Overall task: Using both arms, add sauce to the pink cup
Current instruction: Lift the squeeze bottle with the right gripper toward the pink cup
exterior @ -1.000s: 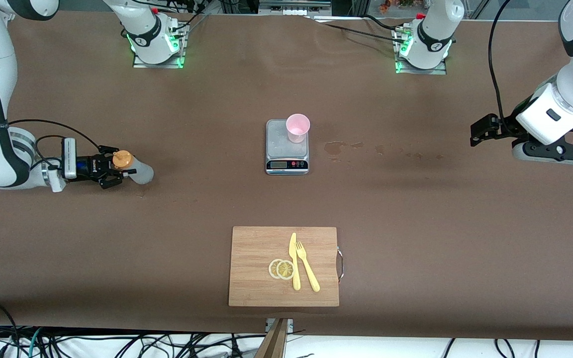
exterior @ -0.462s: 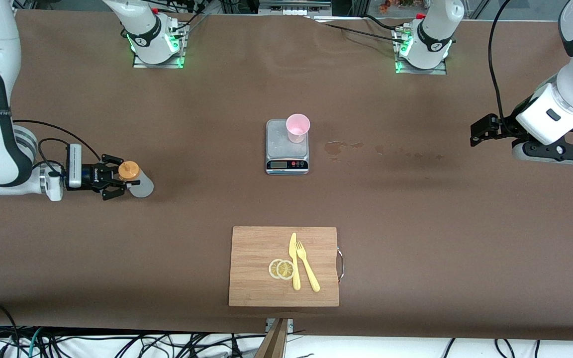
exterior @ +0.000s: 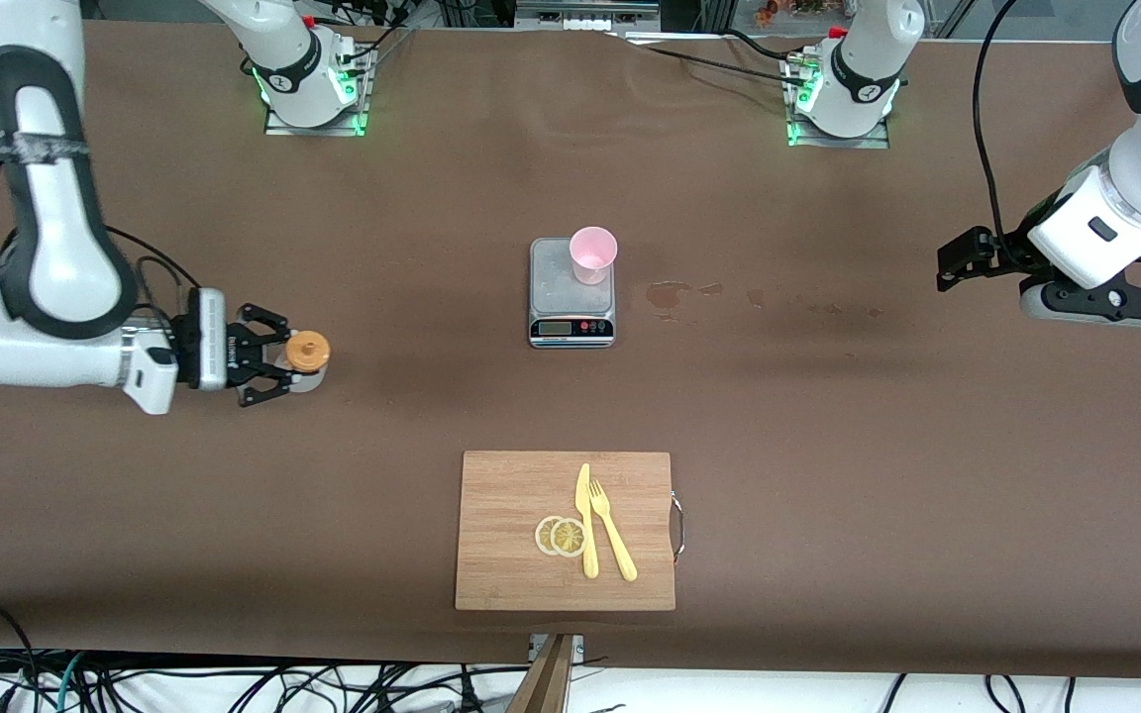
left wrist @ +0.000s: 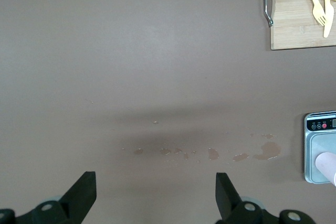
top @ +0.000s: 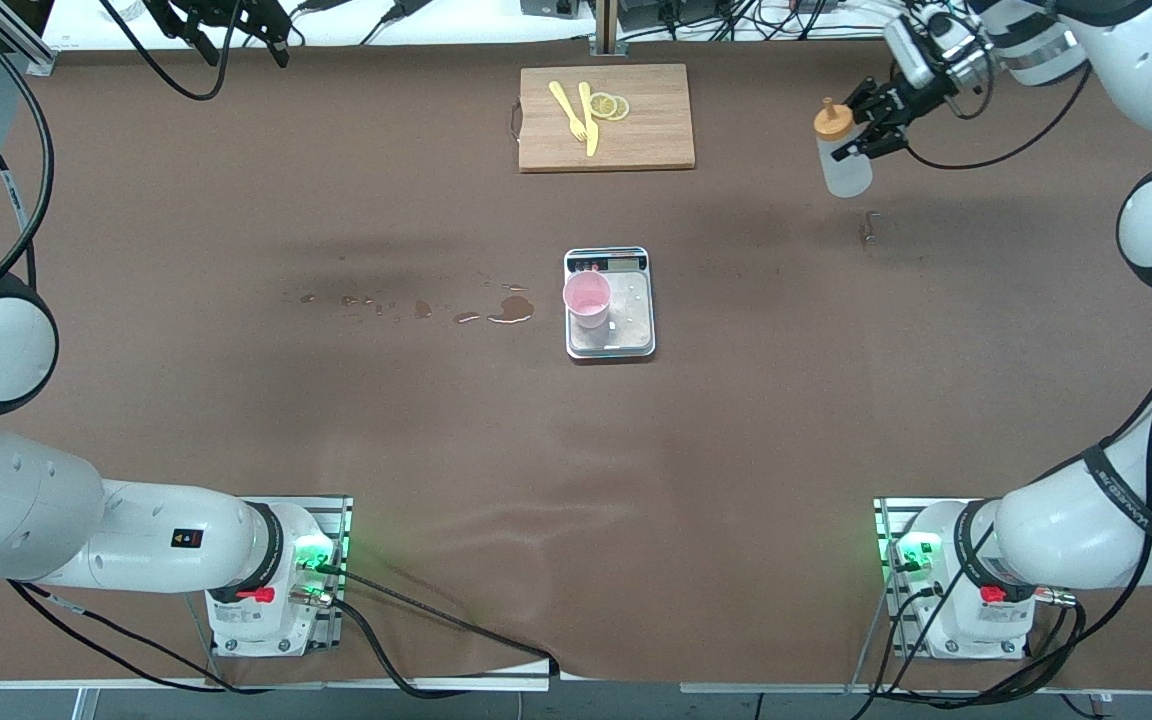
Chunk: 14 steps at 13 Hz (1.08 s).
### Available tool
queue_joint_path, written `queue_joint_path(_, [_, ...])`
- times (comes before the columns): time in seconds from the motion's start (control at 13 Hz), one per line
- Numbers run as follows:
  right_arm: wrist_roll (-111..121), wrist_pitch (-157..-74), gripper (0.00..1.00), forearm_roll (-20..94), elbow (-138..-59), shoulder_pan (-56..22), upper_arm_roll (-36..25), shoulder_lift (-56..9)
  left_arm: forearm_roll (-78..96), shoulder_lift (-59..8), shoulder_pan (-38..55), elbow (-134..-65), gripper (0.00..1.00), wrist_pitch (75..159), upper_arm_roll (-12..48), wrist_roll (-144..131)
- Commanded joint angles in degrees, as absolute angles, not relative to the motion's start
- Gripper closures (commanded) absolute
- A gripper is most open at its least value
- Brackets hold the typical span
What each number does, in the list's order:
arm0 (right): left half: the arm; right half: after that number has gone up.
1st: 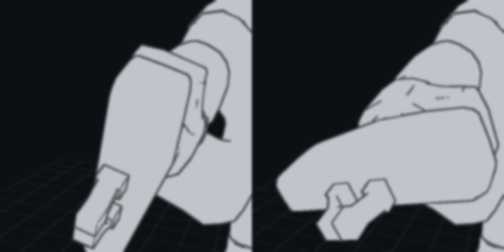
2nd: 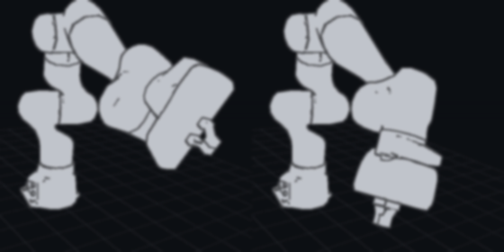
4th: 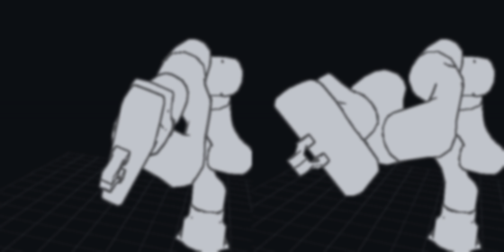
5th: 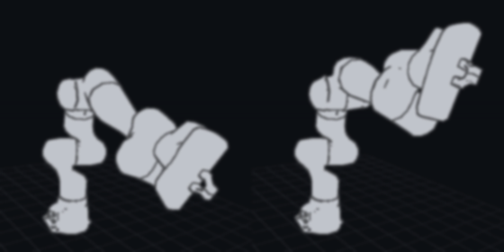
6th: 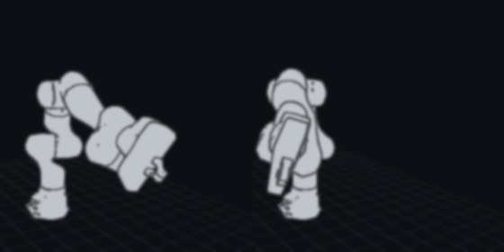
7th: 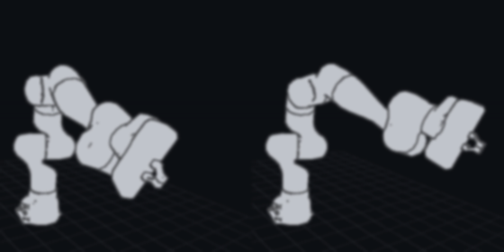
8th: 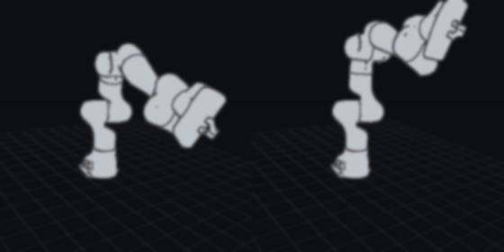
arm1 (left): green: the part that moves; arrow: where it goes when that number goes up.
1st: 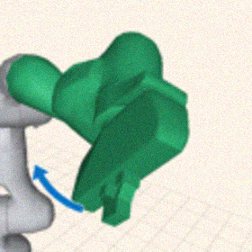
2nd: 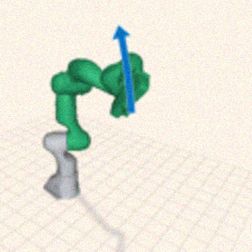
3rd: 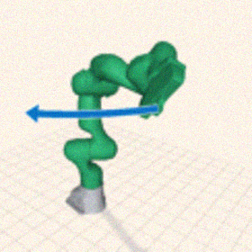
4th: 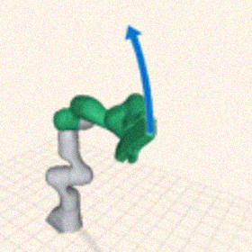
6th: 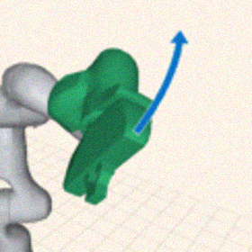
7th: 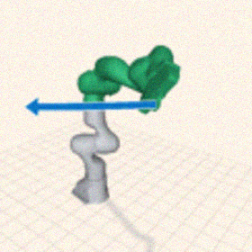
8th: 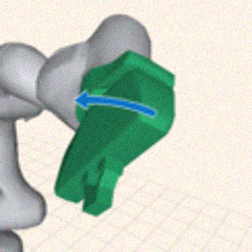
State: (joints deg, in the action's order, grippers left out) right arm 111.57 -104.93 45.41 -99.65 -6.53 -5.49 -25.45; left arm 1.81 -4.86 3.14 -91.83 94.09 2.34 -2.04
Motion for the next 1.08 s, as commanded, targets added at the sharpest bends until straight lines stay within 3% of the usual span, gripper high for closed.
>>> queue_joint_path(0.0, [101.1, -107.8, 0.98, 41.0, -100.5, -12.8, -6.1, -22.2, 0.3, -5.4, 3.3, -90.2, 0.0, 92.6, 2.4, -1.8])
queue_joint_path(1.0, [65.3, -107.7, 0.98, 15.6, -97.6, -31.9, -6.2, -20.4, 0.3, -5.4, 3.3, -90.2, 0.0, 92.5, 2.3, -1.8])
